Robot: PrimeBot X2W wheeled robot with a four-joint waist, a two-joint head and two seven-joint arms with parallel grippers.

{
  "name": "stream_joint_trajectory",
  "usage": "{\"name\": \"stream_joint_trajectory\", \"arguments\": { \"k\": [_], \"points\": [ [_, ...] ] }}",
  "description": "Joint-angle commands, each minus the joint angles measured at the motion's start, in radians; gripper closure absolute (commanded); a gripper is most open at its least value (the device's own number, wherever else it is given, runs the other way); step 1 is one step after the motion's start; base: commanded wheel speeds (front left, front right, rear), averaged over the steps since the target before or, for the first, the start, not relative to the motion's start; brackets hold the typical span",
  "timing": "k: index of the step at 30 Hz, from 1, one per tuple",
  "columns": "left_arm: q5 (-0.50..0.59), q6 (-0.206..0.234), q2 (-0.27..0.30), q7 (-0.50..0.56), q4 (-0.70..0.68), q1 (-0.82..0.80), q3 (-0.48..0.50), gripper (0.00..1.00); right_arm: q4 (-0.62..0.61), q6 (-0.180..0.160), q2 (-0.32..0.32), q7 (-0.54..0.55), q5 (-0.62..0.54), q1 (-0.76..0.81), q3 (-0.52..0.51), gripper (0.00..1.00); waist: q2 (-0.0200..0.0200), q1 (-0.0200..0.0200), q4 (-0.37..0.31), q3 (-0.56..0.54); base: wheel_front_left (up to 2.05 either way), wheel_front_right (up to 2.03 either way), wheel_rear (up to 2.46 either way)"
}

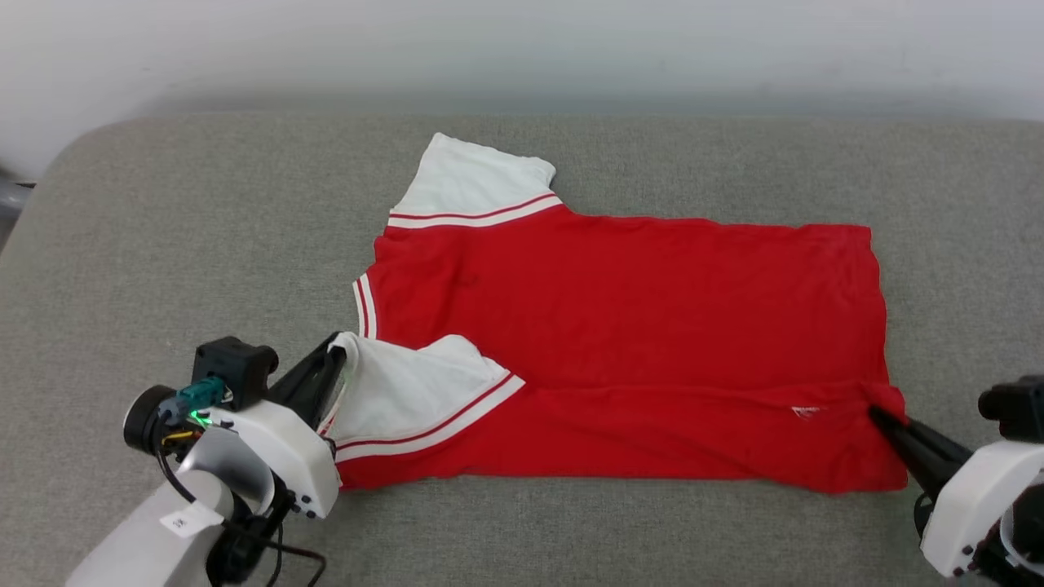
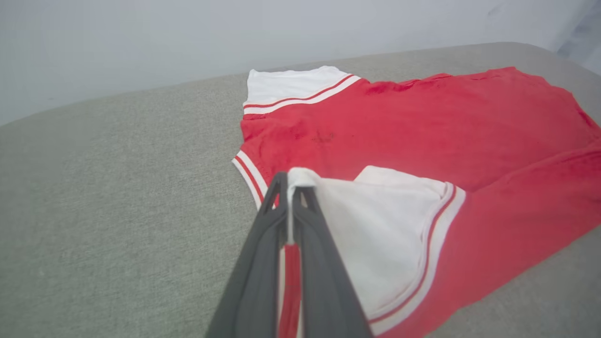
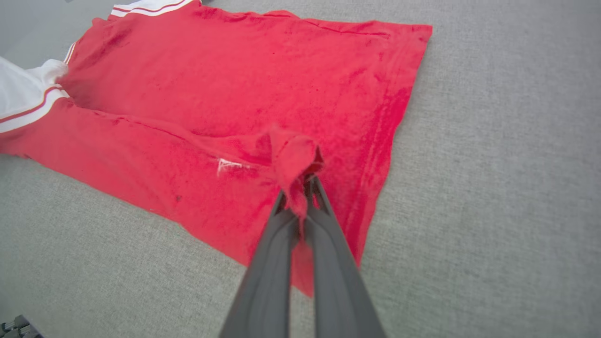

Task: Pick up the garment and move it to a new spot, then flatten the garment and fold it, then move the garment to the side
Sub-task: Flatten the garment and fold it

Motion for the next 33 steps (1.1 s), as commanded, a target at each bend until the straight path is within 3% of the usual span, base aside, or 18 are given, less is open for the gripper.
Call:
{"name": "stream_joint_trajectory", "arguments": {
  "k": [1, 10, 24, 25, 26, 27, 28, 33],
  "points": [
    [0.006, -0.008, -0.005, -0.003, 0.017, -0.024, 0.001, 1.0, 0.01, -0.001, -0.002, 0.006, 0.001, -0.027, 0.005, 1.0, 0.0, -0.0002, -0.013, 0.027, 0.0, 0.0, 0.0],
    [0.017, -0.081, -0.065, -0.018, 0.224, -0.143, -0.029, 1.0, 0.141, -0.001, -0.005, 0.027, 0.008, -0.182, 0.068, 1.0, 0.0, -0.0002, -0.015, 0.103, 0.0, 0.0, 0.0],
    [0.002, -0.148, -0.154, -0.072, 0.504, -0.194, -0.091, 1.0, 0.291, -0.001, 0.007, -0.018, 0.043, -0.239, 0.18, 1.0, 0.0, -0.0002, -0.015, 0.091, 0.0, 0.0, 0.0],
    [0.002, -0.151, -0.156, -0.079, 0.516, -0.198, -0.091, 0.88, 0.294, -0.001, 0.005, -0.024, 0.045, -0.238, 0.183, 1.0, 0.0, -0.0002, -0.013, 0.083, 0.0, 0.0, 0.0],
    [0.0, -0.153, -0.156, -0.085, 0.525, -0.204, -0.09, 0.29, 0.294, -0.001, 0.002, -0.032, 0.047, -0.238, 0.186, 0.71, 0.0, -0.0002, -0.012, 0.075, 0.0, 0.0, 0.0],
    [0.002, -0.154, -0.154, -0.094, 0.529, -0.214, -0.087, 0.0, 0.294, -0.001, -0.002, -0.042, 0.049, -0.236, 0.184, 0.15, 0.0, -0.0002, -0.009, 0.065, 0.0, 0.0, 0.0],
    [0.002, -0.153, -0.152, -0.101, 0.529, -0.224, -0.085, 0.0, 0.292, -0.001, -0.005, -0.053, 0.05, -0.232, 0.18, 0.0, 0.0, -0.0002, -0.005, 0.055, 0.0, 0.0, 0.0],
    [-0.005, -0.158, -0.121, -0.091, 0.497, -0.257, -0.085, 0.0, 0.265, -0.001, -0.014, -0.092, 0.049, -0.208, 0.163, 0.0, 0.0, -0.0002, 0.01, 0.009, 0.0, 0.0, 0.0]
  ]
}}
